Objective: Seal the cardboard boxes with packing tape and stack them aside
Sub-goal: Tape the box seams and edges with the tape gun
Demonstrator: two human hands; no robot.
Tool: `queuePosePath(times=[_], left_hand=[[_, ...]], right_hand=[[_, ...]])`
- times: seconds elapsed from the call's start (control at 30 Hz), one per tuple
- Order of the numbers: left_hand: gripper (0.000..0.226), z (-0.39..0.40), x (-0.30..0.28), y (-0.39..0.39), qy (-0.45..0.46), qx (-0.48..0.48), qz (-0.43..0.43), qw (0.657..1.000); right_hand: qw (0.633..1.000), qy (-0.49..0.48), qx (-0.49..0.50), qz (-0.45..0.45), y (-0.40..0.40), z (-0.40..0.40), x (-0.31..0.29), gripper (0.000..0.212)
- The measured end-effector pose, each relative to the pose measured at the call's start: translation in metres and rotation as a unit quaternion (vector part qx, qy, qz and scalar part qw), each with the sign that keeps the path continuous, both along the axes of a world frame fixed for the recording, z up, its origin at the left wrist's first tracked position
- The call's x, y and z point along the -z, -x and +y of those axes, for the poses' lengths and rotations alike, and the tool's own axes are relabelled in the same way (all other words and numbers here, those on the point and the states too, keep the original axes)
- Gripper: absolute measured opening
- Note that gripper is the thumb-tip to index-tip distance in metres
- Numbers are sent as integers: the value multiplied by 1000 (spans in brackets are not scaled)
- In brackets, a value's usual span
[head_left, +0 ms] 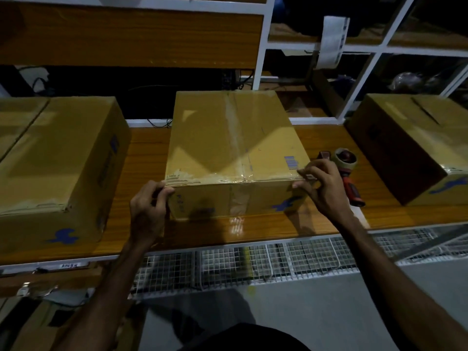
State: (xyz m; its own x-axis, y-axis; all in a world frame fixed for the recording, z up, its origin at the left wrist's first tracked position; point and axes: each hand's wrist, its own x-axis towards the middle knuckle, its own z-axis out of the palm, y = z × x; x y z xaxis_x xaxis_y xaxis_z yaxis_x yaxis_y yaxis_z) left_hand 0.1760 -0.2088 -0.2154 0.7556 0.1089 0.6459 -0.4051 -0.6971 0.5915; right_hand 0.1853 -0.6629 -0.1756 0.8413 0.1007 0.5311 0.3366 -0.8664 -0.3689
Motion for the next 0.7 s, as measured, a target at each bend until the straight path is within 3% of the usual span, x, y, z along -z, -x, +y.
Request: queuePosePath(times=[0.13, 0.23, 0.33, 0.6, 0.7], left_hand=[[11, -14, 5, 0, 75, -35, 60, 995], [4, -21, 6, 1, 127, -37, 71, 989], [9, -24, 14, 2, 138, -42, 61, 988], [32, -29, 30, 6, 104, -74, 87, 988], [40, -31, 34, 10, 84, -84, 100, 988]], right_hand=[[987, -157, 23, 29, 9, -4, 16, 53], [944, -318, 33, 79, 16, 9, 24, 67], [909, -403, 40, 100, 19, 18, 35, 76], [911, -385, 80, 124, 23, 28, 61, 64], [923, -344, 75, 153, 28, 29, 61, 42]])
